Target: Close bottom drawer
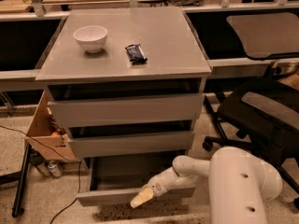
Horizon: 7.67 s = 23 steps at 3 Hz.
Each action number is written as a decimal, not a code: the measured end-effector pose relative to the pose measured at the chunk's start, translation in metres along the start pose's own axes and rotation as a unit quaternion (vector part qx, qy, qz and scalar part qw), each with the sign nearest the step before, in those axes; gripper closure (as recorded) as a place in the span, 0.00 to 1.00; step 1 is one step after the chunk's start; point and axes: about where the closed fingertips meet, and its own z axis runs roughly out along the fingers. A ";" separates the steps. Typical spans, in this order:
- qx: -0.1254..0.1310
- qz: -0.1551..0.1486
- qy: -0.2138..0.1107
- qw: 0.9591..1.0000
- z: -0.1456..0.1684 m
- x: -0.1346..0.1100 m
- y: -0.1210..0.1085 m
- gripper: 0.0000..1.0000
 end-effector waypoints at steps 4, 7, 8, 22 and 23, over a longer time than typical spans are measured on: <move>-0.062 0.011 0.113 0.992 0.021 0.033 0.003 0.00; -0.048 0.070 0.093 0.992 0.043 0.030 -0.011 0.00; -0.040 0.089 0.050 0.994 0.038 0.019 -0.013 0.00; -0.022 0.215 -0.198 0.956 0.023 0.036 -0.060 0.00; -0.024 0.228 -0.253 0.940 0.025 0.026 -0.082 0.00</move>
Offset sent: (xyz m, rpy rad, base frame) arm -0.0219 -0.0070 -0.0137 -0.0360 0.1019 0.1941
